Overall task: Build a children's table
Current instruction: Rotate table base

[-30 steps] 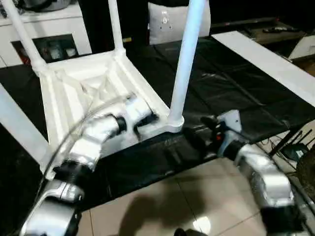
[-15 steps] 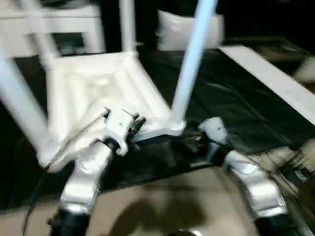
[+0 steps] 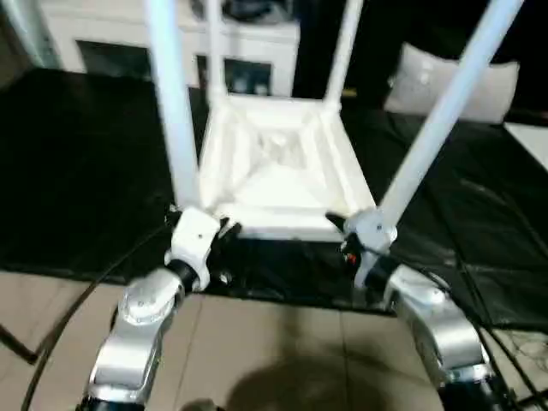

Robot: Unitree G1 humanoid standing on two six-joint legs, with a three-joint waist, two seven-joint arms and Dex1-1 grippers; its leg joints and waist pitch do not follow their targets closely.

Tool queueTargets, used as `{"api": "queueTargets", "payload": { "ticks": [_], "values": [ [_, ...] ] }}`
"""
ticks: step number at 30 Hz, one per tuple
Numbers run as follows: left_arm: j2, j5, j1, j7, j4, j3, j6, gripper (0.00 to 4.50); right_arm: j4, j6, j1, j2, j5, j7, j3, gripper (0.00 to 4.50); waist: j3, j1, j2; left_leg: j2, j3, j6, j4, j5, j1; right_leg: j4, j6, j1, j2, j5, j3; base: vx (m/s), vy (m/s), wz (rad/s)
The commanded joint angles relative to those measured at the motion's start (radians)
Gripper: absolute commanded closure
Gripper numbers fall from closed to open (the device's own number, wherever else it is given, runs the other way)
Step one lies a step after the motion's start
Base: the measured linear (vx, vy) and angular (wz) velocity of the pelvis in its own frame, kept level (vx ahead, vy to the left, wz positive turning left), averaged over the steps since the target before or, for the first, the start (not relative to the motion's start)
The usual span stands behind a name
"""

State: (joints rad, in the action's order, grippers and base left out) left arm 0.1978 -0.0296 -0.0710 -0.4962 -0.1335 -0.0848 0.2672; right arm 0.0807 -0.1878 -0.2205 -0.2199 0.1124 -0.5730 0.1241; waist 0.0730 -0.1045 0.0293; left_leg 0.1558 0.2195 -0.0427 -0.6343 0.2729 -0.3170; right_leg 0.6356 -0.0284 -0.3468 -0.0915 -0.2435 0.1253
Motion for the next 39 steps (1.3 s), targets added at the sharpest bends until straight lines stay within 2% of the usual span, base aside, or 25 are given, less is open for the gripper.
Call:
{"api": "queueTargets", "payload": {
  "ticks": [1, 2, 3, 4, 5, 6, 7, 8, 9, 10, 11, 15, 16, 17, 19, 21, 23, 25, 27, 28, 29, 30, 33, 34, 39],
  "values": [
    [0.028, -0.033, 0.005, -0.037, -0.034, 0.005, 0.037, 2.95, 0.054, 0.017, -0.039, -0.01, -0.017, 0.021, -0.032, 0.0, -0.057, 0.023, 0.001, 0.106, -0.086, -0.027, 0.109, 0.167, -0.009, -0.124, -0.037, 0.014, -0.105, -0.457, -0.08, 0.0, 0.0, 0.0],
    [0.036, -0.037, 0.009, -0.042, -0.037, 0.009, 0.045, 2.95, 0.071, 0.013, -0.054, -0.012, -0.019, 0.027, -0.04, 0.0, -0.059, 0.028, -0.002, 0.111, -0.084, -0.032, 0.114, 0.165, -0.009, -0.116, -0.057, 0.011, -0.101, -0.385, -0.083, 0.0, 0.0, 0.0],
    [0.051, -0.039, 0.016, -0.05, -0.041, 0.016, 0.051, 2.8, 0.086, -0.008, -0.072, -0.011, 0.004, 0.02, -0.061, 0.0, -0.054, 0.038, -0.002, 0.108, -0.081, -0.037, 0.12, 0.221, -0.01, -0.111, -0.093, 0.002, -0.096, -0.336, -0.09, 0.0, 0.0, 0.0],
    [0.07, -0.043, 0.029, -0.06, -0.045, 0.027, 0.053, 2.8, 0.094, -0.047, -0.091, -0.008, 0.051, 0.001, -0.092, 0.0, -0.049, 0.049, 0.0, 0.1, -0.081, -0.047, 0.12, 0.309, -0.014, -0.117, -0.102, -0.002, -0.095, -0.394, -0.091, 0.0, 0.0, 0.0],
    [0.075, -0.045, 0.034, -0.064, -0.048, 0.031, 0.054, 2.69, 0.098, -0.061, -0.098, -0.011, 0.067, -0.006, -0.099, 0.0, -0.05, 0.054, 0.0, 0.098, -0.084, -0.047, 0.117, 0.339, -0.012, -0.12, -0.101, -0.002, -0.098, -0.422, -0.091, 0.0, 0.0, 0.0],
    [0.084, -0.049, 0.043, -0.068, -0.054, 0.043, 0.053, 2.69, 0.113, -0.064, -0.114, -0.02, 0.078, -0.007, -0.109, 0.0, -0.055, 0.06, 0.01, 0.096, -0.083, -0.034, 0.114, 0.324, -0.015, -0.123, -0.096, 0.001, -0.101, -0.425, -0.093, 0.0, 0.0, 0.0],
    [0.084, -0.049, 0.043, -0.068, -0.054, 0.043, 0.053, 2.57, 0.113, -0.064, -0.114, -0.02, 0.078, -0.007, -0.109, 0.0, -0.061, 0.06, 0.006, 0.098, -0.08, -0.022, 0.111, 0.261, -0.022, -0.118, -0.108, 0.002, -0.102, -0.36, -0.097, 0.0, 0.0, 0.0],
    [0.094, -0.06, 0.053, -0.076, -0.063, 0.054, 0.057, 2.57, 0.134, -0.047, -0.129, -0.028, 0.081, -0.005, -0.117, 0.0, -0.063, 0.059, 0.005, 0.099, -0.076, -0.016, 0.109, 0.231, -0.022, -0.115, -0.116, -0.001, -0.099, -0.317, -0.098, 0.0, 0.0, 0.0],
    [0.107, -0.07, 0.064, -0.086, -0.073, 0.064, 0.06, 2.38, 0.157, -0.024, -0.144, -0.033, 0.088, -0.009, -0.129, 0.0, -0.064, 0.062, 0.007, 0.099, -0.071, -0.001, 0.108, 0.187, -0.025, -0.107, -0.143, -0.003, -0.096, -0.249, -0.099, 0.0, 0.0, 0.0],
    [0.127, -0.084, 0.08, -0.104, -0.088, 0.071, 0.067, 2.33, 0.189, 0.006, -0.162, -0.039, 0.091, -0.003, -0.146, 0.0, -0.067, 0.062, 0.016, 0.098, -0.069, 0.012, 0.105, 0.161, -0.033, -0.101, -0.16, 0.001, -0.099, -0.222, -0.098, 0.0, 0.0, 0.0],
    [0.141, -0.094, 0.091, -0.117, -0.099, 0.074, 0.072, 2.25, 0.21, 0.025, -0.174, -0.043, 0.093, 0.0, -0.157, 0.0, -0.068, 0.062, 0.015, 0.096, -0.068, 0.018, 0.104, 0.146, -0.036, -0.099, -0.167, 0.002, -0.099, -0.21, -0.098, 0.0, 0.0, 0.0],
    [0.195, -0.126, 0.14, -0.169, -0.145, 0.079, 0.095, 1.94, 0.291, 0.074, -0.21, -0.062, 0.082, 0.052, -0.212, 0.0, -0.073, 0.057, 0.018, 0.094, -0.057, 0.056, 0.095, 0.044, -0.036, -0.084, -0.202, 0.0, -0.089, -0.088, -0.098, 0.0, 0.0, 0.0],
    [0.2, -0.128, 0.145, -0.173, -0.149, 0.082, 0.096, 1.82, 0.3, 0.078, -0.213, -0.063, 0.081, 0.067, -0.224, 0.0, -0.072, 0.054, 0.016, 0.096, -0.057, 0.063, 0.096, 0.028, -0.036, -0.081, -0.212, 0.001, -0.089, -0.071, -0.097, 0.0, 0.0, 0.0],
    [0.216, -0.134, 0.159, -0.183, -0.155, 0.095, 0.095, 1.82, 0.324, 0.078, -0.222, -0.071, 0.085, 0.118, -0.267, 0.0, -0.072, 0.055, 0.022, 0.097, -0.055, 0.065, 0.096, 0.027, -0.035, -0.082, -0.212, 0.0, -0.087, -0.074, -0.097, 0.0, 0.0, 0.0],
    [0.228, -0.139, 0.166, -0.189, -0.157, 0.109, 0.093, 1.51, 0.341, 0.075, -0.223, -0.082, 0.094, 0.154, -0.301, 0.0, -0.068, 0.047, 0.018, 0.095, -0.052, 0.056, 0.097, 0.044, -0.027, -0.086, -0.206, -0.004, -0.083, -0.107, -0.096, 0.0, 0.0, 0.0],
    [0.246, -0.154, 0.171, -0.195, -0.16, 0.124, 0.098, 1.46, 0.366, 0.08, -0.221, -0.099, 0.106, 0.173, -0.327, 0.0, -0.066, 0.041, 0.011, 0.096, -0.053, 0.038, 0.1, 0.077, -0.023, -0.09, -0.19, -0.006, -0.082, -0.146, -0.096, 0.0, 0.0, 0.0],
    [0.259, -0.165, 0.171, -0.203, -0.159, 0.134, 0.098, 1.3, 0.37, 0.09, -0.213, -0.106, 0.11, 0.165, -0.33, 0.0, -0.062, 0.042, 0.015, 0.095, -0.053, 0.022, 0.102, 0.118, -0.022, -0.097, -0.177, -0.007, -0.083, -0.195, -0.096, 0.0, 0.0, 0.0],
    [0.272, -0.165, 0.144, -0.192, -0.126, 0.169, 0.078, 1.09, 0.35, 0.1, -0.181, -0.123, 0.087, 0.124, -0.297, 0.0, -0.061, 0.044, 0.009, 0.094, -0.058, 0.006, 0.105, 0.163, -0.025, -0.104, -0.154, -0.004, -0.083, -0.247, -0.096, 0.0, 0.0, 0.0],
    [0.273, -0.164, 0.109, -0.172, -0.086, 0.195, 0.057, 0.98, 0.34, 0.11, -0.164, -0.127, 0.067, 0.112, -0.272, 0.0, -0.06, 0.044, 0.01, 0.092, -0.059, 0.004, 0.104, 0.185, -0.022, -0.111, -0.141, -0.007, -0.084, -0.273, -0.097, 0.0, 0.0, 0.0],
    [0.267, -0.171, 0.083, -0.167, -0.06, 0.203, 0.042, 0.87, 0.322, 0.074, -0.155, -0.123, 0.083, 0.085, -0.263, 0.0, -0.06, 0.048, 0.01, 0.091, -0.064, 0.007, 0.106, 0.183, -0.032, -0.109, -0.141, 0.003, -0.085, -0.278, -0.095, 0.0, 0.0, 0.0],
    [0.264, -0.176, 0.07, -0.168, -0.048, 0.206, 0.036, 0.77, 0.312, 0.063, -0.151, -0.12, 0.09, 0.072, -0.259, 0.0, -0.061, 0.048, 0.01, 0.092, -0.065, 0.009, 0.106, 0.187, -0.03, -0.112, -0.138, 0.002, -0.085, -0.287, -0.095, 0.0, 0.0, 0.0],
    [0.255, -0.197, 0.021, -0.184, -0.004, 0.204, 0.019, 0.7, 0.288, 0.053, -0.135, -0.116, 0.07, 0.05, -0.217, 0.0, -0.062, 0.048, 0.008, 0.092, -0.065, 0.012, 0.105, 0.187, -0.026, -0.111, -0.142, -0.002, -0.086, -0.284, -0.097, 0.0, 0.0, 0.0],
    [0.246, -0.21, -0.047, -0.213, 0.061, 0.182, 0.003, 0.62, 0.307, 0.047, -0.135, -0.103, 0.032, 0.06, -0.173, 0.0, -0.066, 0.053, 0.01, 0.095, -0.067, 0.009, 0.105, 0.159, -0.03, -0.105, -0.156, 0.002, -0.089, -0.251, -0.096, 0.0, 0.0, 0.0],
    [0.245, -0.21, -0.052, -0.214, 0.065, 0.181, 0.002, 0.35, 0.309, 0.046, -0.136, -0.102, 0.031, 0.061, -0.172, 0.0, -0.066, 0.053, 0.009, 0.093, -0.064, 0.008, 0.103, 0.152, -0.027, -0.105, -0.164, -0.003, -0.087, -0.242, -0.098, 0.0, 0.0, 0.0],
    [0.196, -0.214, -0.19, -0.26, 0.206, 0.137, -0.044, 0.11, 0.33, -0.047, -0.151, -0.044, 0.056, 0.109, -0.171, 0.0, -0.074, 0.049, 0.003, 0.095, -0.063, 0.015, 0.101, 0.09, -0.026, -0.09, -0.198, 0.002, -0.088, -0.129, -0.098, 0.0, 0.0, 0.0]
  ]
}}
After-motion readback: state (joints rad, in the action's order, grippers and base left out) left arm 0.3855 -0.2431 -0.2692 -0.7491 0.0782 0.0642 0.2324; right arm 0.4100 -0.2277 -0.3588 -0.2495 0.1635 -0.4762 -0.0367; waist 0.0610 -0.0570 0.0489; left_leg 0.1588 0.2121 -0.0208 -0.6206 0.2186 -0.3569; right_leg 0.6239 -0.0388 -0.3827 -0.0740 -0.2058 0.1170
